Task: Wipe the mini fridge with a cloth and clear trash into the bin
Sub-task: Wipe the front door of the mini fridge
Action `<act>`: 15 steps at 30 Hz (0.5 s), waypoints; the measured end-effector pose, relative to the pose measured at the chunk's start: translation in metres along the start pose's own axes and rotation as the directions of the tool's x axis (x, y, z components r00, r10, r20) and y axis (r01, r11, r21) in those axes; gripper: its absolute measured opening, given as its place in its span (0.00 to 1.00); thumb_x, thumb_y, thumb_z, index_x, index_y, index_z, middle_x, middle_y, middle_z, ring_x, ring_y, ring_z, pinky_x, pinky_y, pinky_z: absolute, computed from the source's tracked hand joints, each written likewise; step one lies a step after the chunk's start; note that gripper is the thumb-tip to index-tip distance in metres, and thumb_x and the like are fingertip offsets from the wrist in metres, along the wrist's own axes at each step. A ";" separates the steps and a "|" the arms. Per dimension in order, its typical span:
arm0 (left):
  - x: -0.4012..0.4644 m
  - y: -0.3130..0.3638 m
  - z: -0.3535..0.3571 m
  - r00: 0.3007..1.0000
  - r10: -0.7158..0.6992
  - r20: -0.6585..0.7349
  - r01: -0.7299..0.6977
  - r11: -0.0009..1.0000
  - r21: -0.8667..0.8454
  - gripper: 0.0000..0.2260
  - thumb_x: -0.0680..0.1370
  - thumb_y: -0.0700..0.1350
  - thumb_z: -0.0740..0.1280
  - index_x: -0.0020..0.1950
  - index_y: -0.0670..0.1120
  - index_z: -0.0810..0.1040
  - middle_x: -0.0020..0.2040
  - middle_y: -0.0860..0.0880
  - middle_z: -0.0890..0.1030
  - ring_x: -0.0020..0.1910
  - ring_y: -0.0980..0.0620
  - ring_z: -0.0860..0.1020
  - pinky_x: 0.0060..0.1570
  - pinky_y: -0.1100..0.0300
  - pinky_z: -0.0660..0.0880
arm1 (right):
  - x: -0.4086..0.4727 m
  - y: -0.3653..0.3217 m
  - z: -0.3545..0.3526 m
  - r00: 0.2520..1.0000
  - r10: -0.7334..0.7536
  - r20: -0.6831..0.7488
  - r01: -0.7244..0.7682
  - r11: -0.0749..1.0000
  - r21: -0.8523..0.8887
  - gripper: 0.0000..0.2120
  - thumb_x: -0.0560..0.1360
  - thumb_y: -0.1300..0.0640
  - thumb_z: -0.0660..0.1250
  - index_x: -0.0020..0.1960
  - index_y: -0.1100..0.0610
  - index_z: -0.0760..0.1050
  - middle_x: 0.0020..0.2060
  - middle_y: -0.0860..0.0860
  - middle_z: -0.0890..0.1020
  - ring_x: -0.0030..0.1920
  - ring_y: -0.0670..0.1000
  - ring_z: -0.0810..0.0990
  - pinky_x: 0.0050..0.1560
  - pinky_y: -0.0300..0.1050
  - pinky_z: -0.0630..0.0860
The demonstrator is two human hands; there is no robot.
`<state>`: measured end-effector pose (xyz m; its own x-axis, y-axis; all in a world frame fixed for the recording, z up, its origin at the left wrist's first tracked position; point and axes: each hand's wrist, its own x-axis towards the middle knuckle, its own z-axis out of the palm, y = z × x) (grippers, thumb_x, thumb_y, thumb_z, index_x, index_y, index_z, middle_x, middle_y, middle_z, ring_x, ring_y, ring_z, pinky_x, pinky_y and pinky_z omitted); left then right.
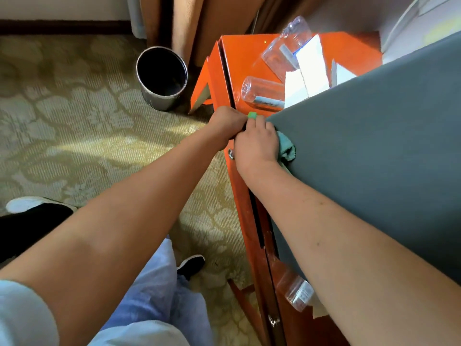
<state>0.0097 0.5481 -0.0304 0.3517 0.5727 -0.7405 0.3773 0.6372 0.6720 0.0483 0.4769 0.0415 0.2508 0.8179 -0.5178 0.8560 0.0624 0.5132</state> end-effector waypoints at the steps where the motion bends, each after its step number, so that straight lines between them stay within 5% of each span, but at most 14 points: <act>1: -0.009 0.007 0.000 1.000 0.013 0.011 -0.013 1.000 -0.009 0.02 0.76 0.39 0.67 0.46 0.43 0.80 0.37 0.45 0.74 0.35 0.50 0.70 0.25 0.64 0.67 | -0.006 0.005 -0.005 1.000 0.015 -0.021 -0.014 1.000 0.008 0.16 0.81 0.55 0.59 0.66 0.53 0.77 0.67 0.54 0.72 0.68 0.57 0.65 0.66 0.49 0.63; 7: -0.065 0.053 -0.002 0.990 0.138 0.030 -0.138 0.990 0.004 0.03 0.75 0.40 0.68 0.46 0.46 0.77 0.41 0.45 0.73 0.40 0.50 0.69 0.38 0.54 0.67 | -0.051 0.037 -0.049 0.987 0.094 -0.130 -0.087 0.994 0.063 0.18 0.82 0.56 0.56 0.68 0.53 0.76 0.67 0.54 0.71 0.68 0.56 0.65 0.66 0.48 0.63; 15: -0.169 0.123 0.003 0.939 0.343 0.019 -0.344 0.939 0.027 0.07 0.69 0.43 0.68 0.43 0.43 0.81 0.36 0.43 0.74 0.37 0.51 0.69 0.39 0.54 0.67 | -0.137 0.091 -0.117 0.926 0.239 -0.294 -0.201 0.967 0.155 0.16 0.81 0.56 0.59 0.66 0.51 0.77 0.66 0.52 0.71 0.66 0.55 0.67 0.65 0.48 0.64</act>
<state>-0.0005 0.5281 0.1771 0.4762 0.7467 -0.4645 0.2562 0.3875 0.8856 0.0389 0.4375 0.2391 0.3041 0.9398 -0.1556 0.8479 -0.1926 0.4940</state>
